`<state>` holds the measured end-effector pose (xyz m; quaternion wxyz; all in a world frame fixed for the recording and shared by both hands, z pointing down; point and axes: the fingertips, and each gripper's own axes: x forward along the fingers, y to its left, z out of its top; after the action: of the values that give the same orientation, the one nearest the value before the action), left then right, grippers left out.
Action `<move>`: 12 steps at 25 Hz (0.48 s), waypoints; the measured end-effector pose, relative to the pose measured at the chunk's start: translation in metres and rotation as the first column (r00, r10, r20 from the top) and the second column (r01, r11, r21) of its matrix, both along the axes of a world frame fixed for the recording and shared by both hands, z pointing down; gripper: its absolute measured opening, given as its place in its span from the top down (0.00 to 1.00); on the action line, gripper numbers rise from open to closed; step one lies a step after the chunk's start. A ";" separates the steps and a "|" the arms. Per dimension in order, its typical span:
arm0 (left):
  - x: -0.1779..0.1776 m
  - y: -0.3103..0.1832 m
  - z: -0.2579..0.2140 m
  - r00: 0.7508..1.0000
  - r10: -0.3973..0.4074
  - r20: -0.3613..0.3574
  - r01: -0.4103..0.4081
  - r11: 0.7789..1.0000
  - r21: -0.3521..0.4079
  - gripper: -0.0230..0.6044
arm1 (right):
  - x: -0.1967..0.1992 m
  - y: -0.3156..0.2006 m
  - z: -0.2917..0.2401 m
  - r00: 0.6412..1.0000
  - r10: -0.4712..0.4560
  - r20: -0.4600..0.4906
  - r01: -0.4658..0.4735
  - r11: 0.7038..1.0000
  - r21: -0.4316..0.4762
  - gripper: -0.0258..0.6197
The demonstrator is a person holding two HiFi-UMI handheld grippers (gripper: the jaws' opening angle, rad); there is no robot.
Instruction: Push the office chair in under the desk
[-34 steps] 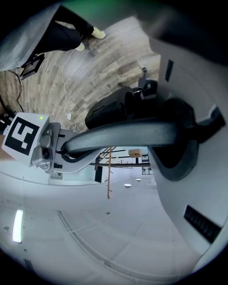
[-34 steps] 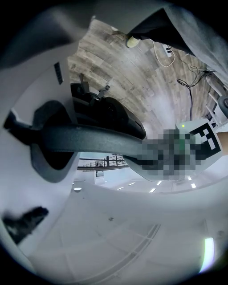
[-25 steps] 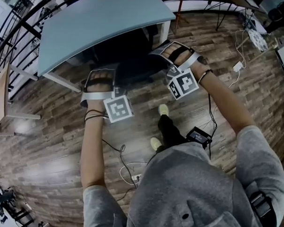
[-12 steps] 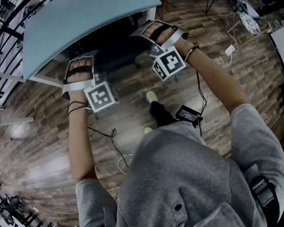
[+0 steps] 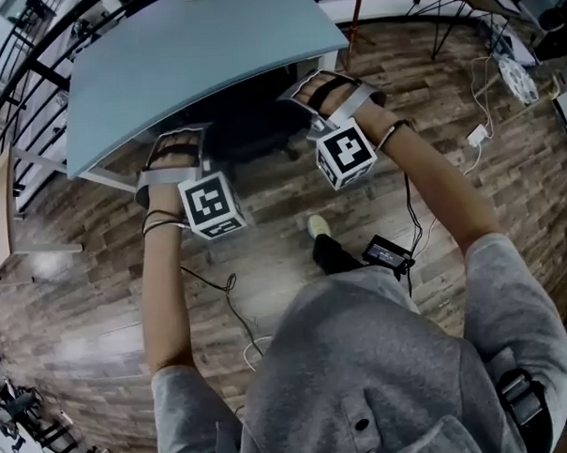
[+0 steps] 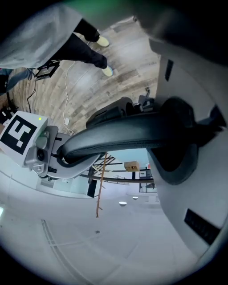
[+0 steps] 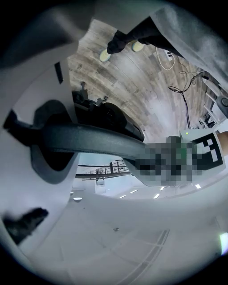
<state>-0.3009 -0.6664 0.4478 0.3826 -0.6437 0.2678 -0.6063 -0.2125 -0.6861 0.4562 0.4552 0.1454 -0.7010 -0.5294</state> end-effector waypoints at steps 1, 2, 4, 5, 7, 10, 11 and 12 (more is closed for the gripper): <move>-0.001 -0.006 0.001 1.000 -0.006 -0.003 0.006 1.000 -0.030 0.91 | -0.001 -0.006 -0.001 1.000 0.004 -0.010 -0.004 1.000 -0.008 0.91; -0.003 -0.012 0.001 1.000 -0.013 -0.006 0.013 0.998 -0.057 0.90 | -0.003 -0.012 -0.001 1.000 0.008 -0.019 -0.008 1.000 -0.015 0.91; -0.009 -0.023 0.003 1.000 -0.027 -0.009 0.026 0.995 -0.098 0.85 | -0.008 -0.023 0.000 0.999 0.013 -0.033 -0.014 0.999 -0.030 0.91; -0.012 -0.028 0.004 0.999 -0.032 -0.008 0.031 0.993 -0.111 0.84 | -0.010 -0.029 0.001 0.999 0.015 -0.036 -0.016 0.999 -0.036 0.91; -0.015 -0.039 0.006 0.999 -0.035 -0.004 0.034 0.992 -0.120 0.83 | -0.013 -0.041 0.004 0.999 0.019 -0.037 -0.020 0.999 -0.042 0.91; -0.017 -0.061 0.007 0.999 -0.036 -0.004 0.036 0.992 -0.122 0.83 | -0.015 -0.063 0.005 0.999 0.022 -0.032 -0.023 0.999 -0.041 0.91; -0.018 -0.067 0.008 0.999 -0.040 -0.002 0.040 0.991 -0.125 0.83 | -0.017 -0.069 0.004 0.999 0.019 -0.029 -0.021 0.999 -0.038 0.91; -0.019 -0.071 0.008 0.999 -0.045 0.000 0.045 0.991 -0.128 0.83 | -0.018 -0.074 0.003 1.000 0.017 -0.025 -0.018 0.999 -0.038 0.91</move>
<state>-0.3199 -0.7378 0.4560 0.3264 -0.6615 0.2434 -0.6298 -0.2306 -0.7601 0.4592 0.4711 0.1361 -0.7039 -0.5139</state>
